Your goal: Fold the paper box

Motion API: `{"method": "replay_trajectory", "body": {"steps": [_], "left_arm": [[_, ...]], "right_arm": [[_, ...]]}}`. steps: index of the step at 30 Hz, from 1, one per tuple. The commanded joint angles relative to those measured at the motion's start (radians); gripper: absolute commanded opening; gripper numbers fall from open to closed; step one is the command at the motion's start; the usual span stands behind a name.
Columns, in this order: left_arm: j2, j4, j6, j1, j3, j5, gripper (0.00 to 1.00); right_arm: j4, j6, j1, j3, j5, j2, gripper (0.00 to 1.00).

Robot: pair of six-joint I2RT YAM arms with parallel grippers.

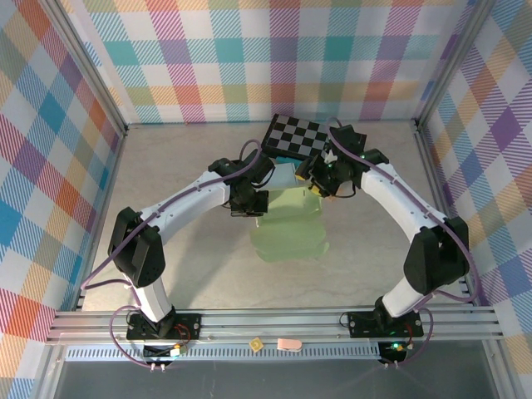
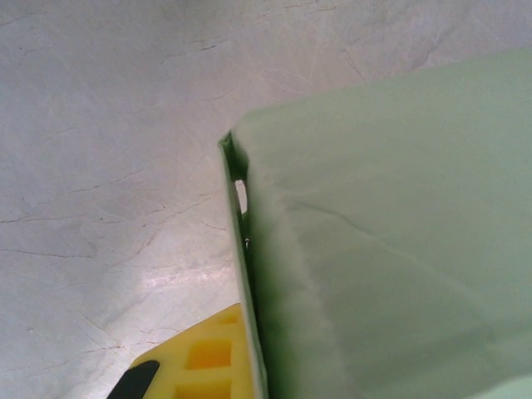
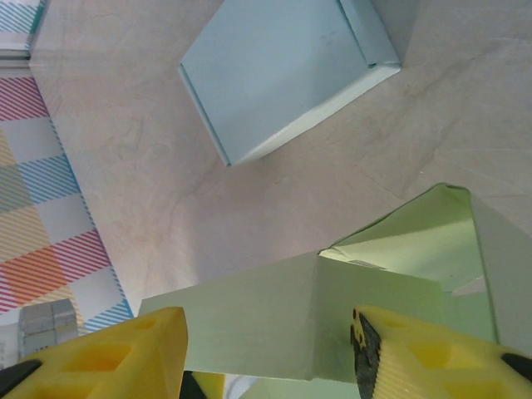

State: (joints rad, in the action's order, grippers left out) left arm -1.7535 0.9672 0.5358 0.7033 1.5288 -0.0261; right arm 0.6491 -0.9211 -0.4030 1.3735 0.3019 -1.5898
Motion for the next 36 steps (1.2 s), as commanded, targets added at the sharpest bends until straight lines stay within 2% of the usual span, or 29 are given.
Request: {"method": "replay_trajectory", "body": {"steps": [1, 4, 12, 16, 20, 26, 29, 36], "left_arm": [[0.029, 0.004, 0.016, -0.005, 0.018, -0.014, 0.0], [0.03, -0.001, 0.016, -0.003, 0.019, -0.012, 0.0], [0.036, -0.012, 0.017, 0.001, 0.018, -0.008, 0.0], [0.039, -0.012, 0.016, 0.002, 0.018, -0.005, 0.0], [0.042, -0.012, 0.015, 0.001, 0.026, 0.001, 0.0], [0.046, -0.002, -0.002, 0.001, 0.036, 0.022, 0.0], [0.048, 0.002, -0.012, 0.001, 0.044, 0.029, 0.0], [0.043, 0.001, -0.018, 0.001, 0.051, 0.024, 0.0]], "right_arm": [[-0.049, -0.064, -0.01, -0.028, 0.043, 0.023, 0.51], [-0.079, -0.114, -0.01, -0.03, 0.076, 0.014, 0.46], [-0.22, -0.286, -0.01, -0.085, 0.11, 0.032, 0.42], [-0.222, -0.318, -0.01, -0.096, 0.06, 0.074, 0.43], [-0.155, -0.263, -0.007, -0.11, -0.017, 0.144, 0.5], [-0.032, -0.1, -0.003, -0.185, -0.114, 0.298, 0.5], [0.0, -0.039, -0.007, -0.253, -0.097, 0.351, 0.45], [-0.029, -0.035, -0.016, -0.373, -0.087, 0.38, 0.45]]}}
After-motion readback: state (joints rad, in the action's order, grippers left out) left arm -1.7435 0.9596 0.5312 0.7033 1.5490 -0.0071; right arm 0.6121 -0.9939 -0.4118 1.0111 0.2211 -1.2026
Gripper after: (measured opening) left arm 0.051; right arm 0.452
